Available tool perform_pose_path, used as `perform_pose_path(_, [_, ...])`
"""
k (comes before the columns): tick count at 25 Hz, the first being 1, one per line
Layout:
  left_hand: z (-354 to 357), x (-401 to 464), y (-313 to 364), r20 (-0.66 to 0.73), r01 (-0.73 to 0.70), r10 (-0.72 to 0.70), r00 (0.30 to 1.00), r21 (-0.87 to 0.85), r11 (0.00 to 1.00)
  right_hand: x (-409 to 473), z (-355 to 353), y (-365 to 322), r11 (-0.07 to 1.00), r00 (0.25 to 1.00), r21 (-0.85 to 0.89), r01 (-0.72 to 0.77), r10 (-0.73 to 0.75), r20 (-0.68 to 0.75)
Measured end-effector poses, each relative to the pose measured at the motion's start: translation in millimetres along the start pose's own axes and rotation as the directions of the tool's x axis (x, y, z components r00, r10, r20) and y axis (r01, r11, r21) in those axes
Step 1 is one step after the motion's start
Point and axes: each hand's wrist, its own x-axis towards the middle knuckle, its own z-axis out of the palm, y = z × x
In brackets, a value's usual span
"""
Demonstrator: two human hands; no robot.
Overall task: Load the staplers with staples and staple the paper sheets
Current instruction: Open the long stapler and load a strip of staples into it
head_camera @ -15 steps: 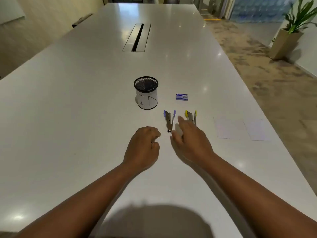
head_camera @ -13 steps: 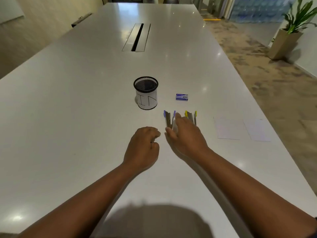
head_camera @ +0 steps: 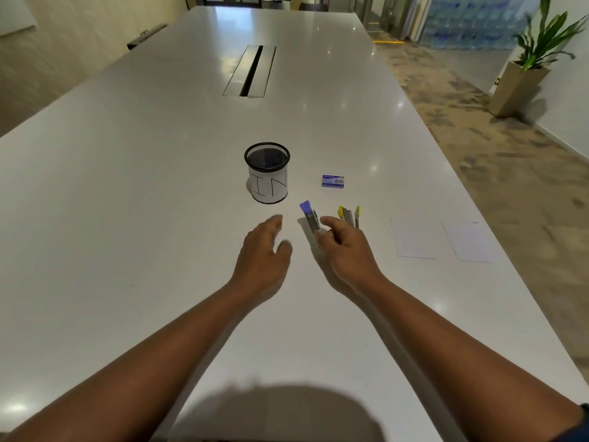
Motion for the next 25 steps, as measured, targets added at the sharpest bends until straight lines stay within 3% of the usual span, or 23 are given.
perform_pose_path(1, [0.6, 7.8, 7.6, 0.054, 0.07, -0.063, 0.997, -0.135, 0.988, -1.9, -2.9, -0.2, 0.983, 0.998, 0.181, -0.04, 0.03, 0.059])
perform_pose_path(3, [6.1, 20.6, 22.4, 0.201, 0.23, -0.151, 0.968, -0.465, 0.855, -5.4, -6.6, 0.1, 0.875, 0.98, 0.467, -0.123, 0.032, 0.198])
perform_pose_path(5, [15.2, 27.3, 31.1, 0.246, 0.24, -0.109, 0.963, -0.599, 0.764, -8.2, -8.2, 2.6, 0.845, 0.966, 0.519, -0.129, -0.01, 0.257])
perform_pose_path(8, [27.6, 26.0, 30.0, 0.137, 0.092, -0.016, 0.99, -0.574, 0.814, -11.5, -2.2, 3.8, 0.87, 0.969, 0.485, -0.085, -0.041, 0.243])
perform_pose_path(12, [31.4, 21.1, 24.1, 0.078, -0.052, 0.1, 0.992, -0.47, 0.881, -7.7, -0.6, 1.2, 0.983, 0.99, 0.181, -0.002, -0.023, 0.138])
perform_pose_path(14, [33.1, 20.3, 23.0, 0.049, -0.072, 0.108, 0.993, -0.466, 0.882, -8.2, 1.3, 1.4, 0.992, 0.992, 0.12, 0.033, -0.047, 0.117])
perform_pose_path(18, [38.3, 19.9, 22.2, -0.002, -0.069, 0.077, 0.997, -0.491, 0.869, -14.0, 6.1, 2.8, 0.983, 0.992, 0.144, 0.114, -0.119, 0.03])
perform_pose_path(21, [39.6, 20.2, 19.4, 0.021, -0.044, 0.063, 0.998, -0.498, 0.866, -13.8, 4.0, 7.9, 0.953, 0.992, 0.281, 0.113, -0.094, -0.083])
perform_pose_path(25, [37.8, 24.9, 18.3, 0.042, 0.017, 0.008, 0.999, -0.579, 0.815, -15.7, 4.2, 5.8, 0.923, 0.989, 0.358, 0.145, -0.121, -0.089])
